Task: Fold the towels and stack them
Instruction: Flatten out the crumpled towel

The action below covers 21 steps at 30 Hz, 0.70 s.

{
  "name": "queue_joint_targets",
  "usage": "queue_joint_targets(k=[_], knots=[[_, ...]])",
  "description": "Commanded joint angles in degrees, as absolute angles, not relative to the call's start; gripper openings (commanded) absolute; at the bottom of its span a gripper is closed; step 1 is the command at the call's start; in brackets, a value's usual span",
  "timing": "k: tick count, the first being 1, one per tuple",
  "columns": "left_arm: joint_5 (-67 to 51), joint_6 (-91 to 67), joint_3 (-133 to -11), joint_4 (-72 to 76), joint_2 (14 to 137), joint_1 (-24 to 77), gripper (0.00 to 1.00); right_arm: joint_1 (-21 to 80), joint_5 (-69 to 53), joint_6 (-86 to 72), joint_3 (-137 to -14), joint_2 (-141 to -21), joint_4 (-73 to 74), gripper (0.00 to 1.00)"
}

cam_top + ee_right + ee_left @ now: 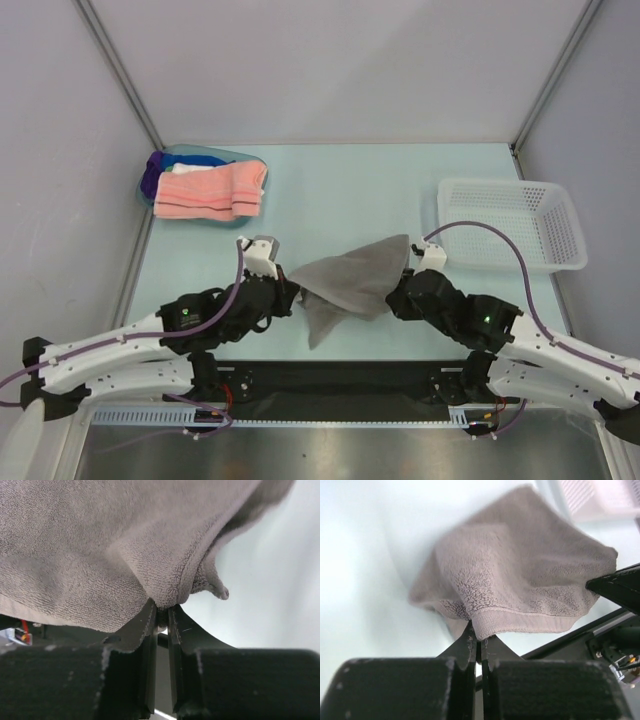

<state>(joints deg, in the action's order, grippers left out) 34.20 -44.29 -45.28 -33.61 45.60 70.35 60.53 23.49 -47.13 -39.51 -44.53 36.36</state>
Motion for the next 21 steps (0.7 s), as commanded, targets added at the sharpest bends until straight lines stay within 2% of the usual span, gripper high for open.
queue_joint_targets(k=[1, 5, 7, 9, 14, 15, 19, 21], knots=[[38.05, -37.63, -51.75, -36.83, 43.95, 70.49, 0.00, 60.91, 23.90, -43.25, -46.56, -45.09, 39.55, 0.15], [38.94, -32.71, -56.42, -37.35, 43.86, 70.49, 0.00, 60.82, 24.44, -40.79, -50.88, -45.96, 39.55, 0.15], [38.76, -31.65, -58.35, -37.00, 44.03, 70.49, 0.00, 60.82, 24.43, -39.73, -52.37, -46.84, 39.99, 0.11], [37.54, -29.80, -59.32, -36.30, 44.12, 70.49, 0.00, 60.82, 24.17, -39.12, -54.31, -47.28, 40.08, 0.11], [33.49, -26.28, -61.09, -36.74, 46.66, 70.40, 0.00, 60.82, 22.85, -38.67, -55.11, -48.51, 42.27, 0.28], [32.88, -26.19, -60.56, -36.65, 47.10, 70.49, 0.00, 60.73, 23.46, -39.19, -53.80, -48.52, 42.71, 0.29], [30.68, -28.73, -55.39, -35.16, 49.13, 70.49, 0.00, 60.65, 23.73, -42.88, -48.61, -47.38, 43.59, 0.49], [29.97, -30.14, -53.62, -33.67, 49.39, 70.40, 0.00, 60.82, 23.38, -43.85, -46.51, -46.85, 42.89, 0.53]])
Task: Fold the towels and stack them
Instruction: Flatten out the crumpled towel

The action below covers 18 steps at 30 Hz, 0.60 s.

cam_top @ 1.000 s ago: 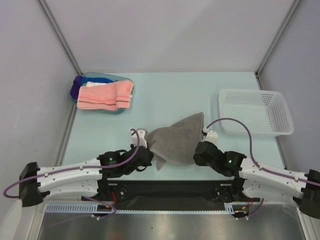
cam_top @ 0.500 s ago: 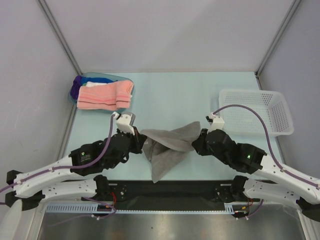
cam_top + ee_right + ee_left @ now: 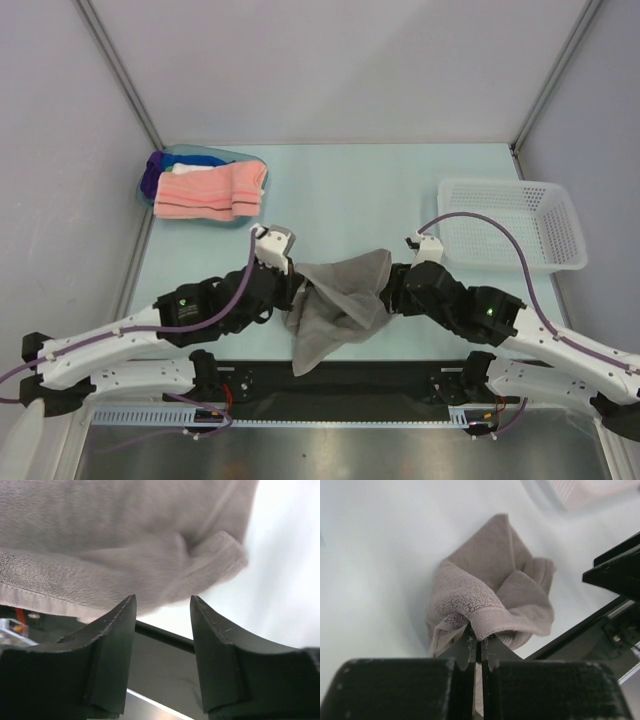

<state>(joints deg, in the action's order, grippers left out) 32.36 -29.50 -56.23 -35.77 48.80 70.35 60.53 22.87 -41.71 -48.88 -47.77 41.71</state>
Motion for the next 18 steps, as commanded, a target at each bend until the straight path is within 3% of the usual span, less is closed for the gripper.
queue_joint_targets(k=[1, 11, 18], knots=[[29.71, -30.23, -52.40, -33.14, 49.39, 70.40, 0.00, 60.91, 22.60, -44.29, -44.67, -46.58, 42.02, 0.53], [29.97, -31.55, -50.98, -32.69, 52.56, 70.40, 0.00, 65.91, 21.53, -50.44, -34.72, -45.17, 33.94, 0.54], [30.23, -32.61, -49.92, -33.22, 51.95, 70.31, 0.00, 69.43, 26.36, -53.87, -34.63, -52.55, 22.35, 0.59]])
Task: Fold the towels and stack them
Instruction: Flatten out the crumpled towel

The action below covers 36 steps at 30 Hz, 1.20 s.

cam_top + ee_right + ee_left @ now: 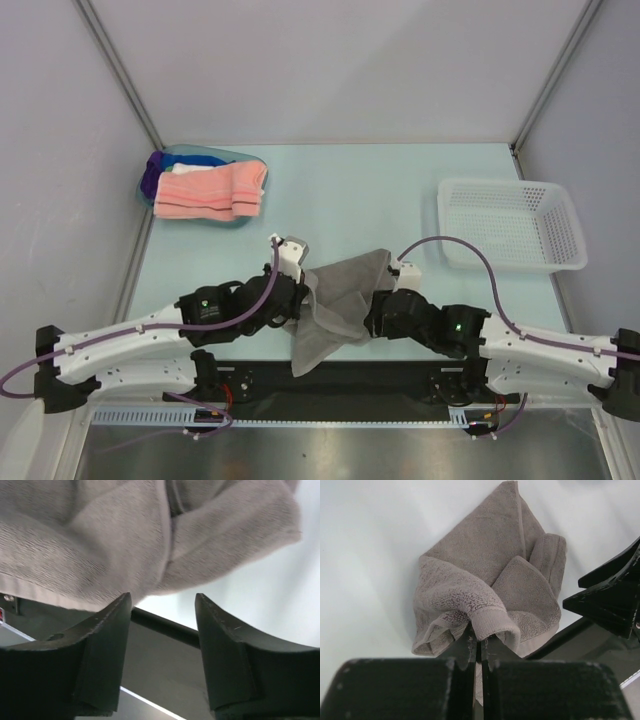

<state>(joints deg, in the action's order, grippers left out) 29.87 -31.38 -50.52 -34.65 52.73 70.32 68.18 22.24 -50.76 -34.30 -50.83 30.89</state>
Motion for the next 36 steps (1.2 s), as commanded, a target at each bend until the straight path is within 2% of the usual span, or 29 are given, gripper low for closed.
queue_joint_targets(k=[1, 6, 16, 20, 21, 23, 24, 27, 32, 36], knots=[[30.41, -32.69, -49.75, -33.22, 51.77, 70.31, 0.00, 69.43, 26.72, -54.92, -34.45, -53.60, 21.37, 0.62], [30.94, -32.87, -49.40, -34.28, 50.71, 70.31, 0.00, 69.79, 26.46, -57.04, -33.13, -56.86, 15.74, 0.65], [30.94, -32.78, -49.31, -34.63, 49.66, 70.22, 0.00, 70.31, 25.57, -59.06, -32.96, -61.08, 14.59, 0.58], [30.76, -32.78, -49.22, -34.45, 49.48, 70.14, 0.00, 70.49, 25.40, -59.59, -32.87, -61.43, 14.59, 0.42], [30.76, -32.87, -49.13, -34.37, 49.48, 70.14, 0.00, 70.49, 25.40, -59.59, -32.87, -61.61, 14.59, 0.32], [30.67, -32.70, -49.13, -34.10, 48.96, 70.14, 0.00, 70.49, 25.75, -59.24, -33.48, -61.52, 15.29, 0.23], [30.76, -32.52, -49.30, -34.10, 48.87, 70.14, 0.00, 70.49, 26.36, -59.06, -34.01, -61.35, 15.90, 0.14], [30.50, -30.77, -50.79, -33.14, 47.99, 70.14, 0.01, 70.40, 28.99, -55.91, -38.21, -59.42, 18.89, 0.00], [31.64, -25.50, -58.52, -31.56, 47.90, 70.14, 0.00, 69.87, 37.50, -40.99, -54.29, -58.44, 26.44, 0.00], [35.94, -17.26, -69.13, -29.54, 49.39, 70.22, 0.00, 69.79, 43.85, -27.89, -68.71, -60.29, 27.07, 0.00]])
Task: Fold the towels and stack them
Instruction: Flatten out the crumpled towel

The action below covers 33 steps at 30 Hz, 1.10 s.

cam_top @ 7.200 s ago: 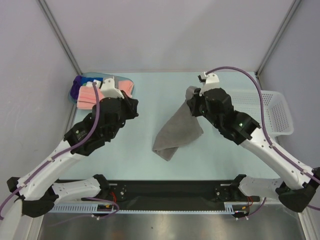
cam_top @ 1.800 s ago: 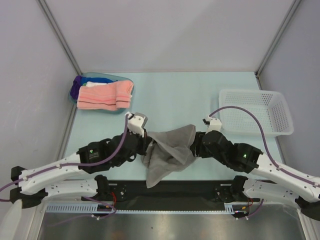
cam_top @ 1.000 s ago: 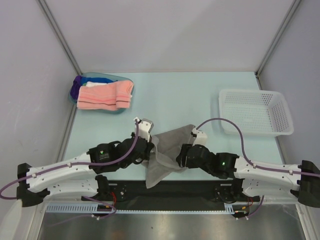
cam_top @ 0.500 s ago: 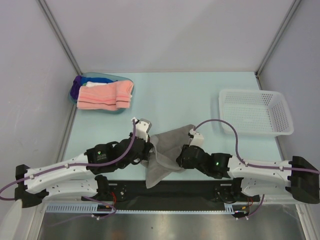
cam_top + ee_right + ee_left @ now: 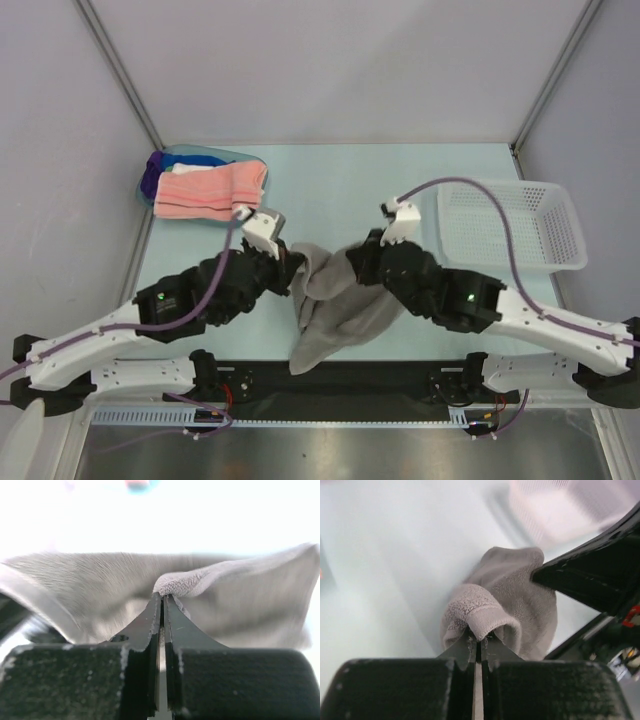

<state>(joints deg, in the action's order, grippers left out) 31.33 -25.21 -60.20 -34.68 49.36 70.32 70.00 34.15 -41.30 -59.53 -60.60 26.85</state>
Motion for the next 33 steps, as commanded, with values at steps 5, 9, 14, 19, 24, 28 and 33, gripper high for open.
queue_joint_targets(k=[5, 9, 14, 19, 24, 28, 33], knots=[[38.76, -7.05, -78.82, -23.48, 50.80, 70.22, 0.00, 69.17, 45.53, -15.58, -81.71, -62.22, 22.43, 0.00], [34.56, 1.99, -86.63, -19.95, 52.29, 70.22, 0.00, 69.43, 45.53, -5.22, -87.70, -63.19, 17.94, 0.00], [31.46, 8.95, -92.28, -18.19, 54.58, 70.14, 0.00, 71.19, 44.13, 4.38, -92.89, -63.72, 12.06, 0.00], [31.12, 16.51, -98.34, -16.36, 57.13, 70.22, 0.00, 73.21, 43.94, 11.85, -96.93, -63.98, 7.74, 0.00], [30.32, 21.78, -100.90, -12.75, 58.01, 70.22, 0.00, 75.14, 43.15, 17.48, -100.89, -64.42, 5.01, 0.00], [30.32, 25.30, -100.11, -7.58, 57.83, 70.22, 0.00, 76.37, 43.42, 20.74, -103.09, -64.69, 3.08, 0.00], [32.78, 31.55, -99.23, -1.51, 59.32, 69.70, 0.00, 76.47, 44.56, 25.73, -103.89, -65.56, 0.62, 0.00]])
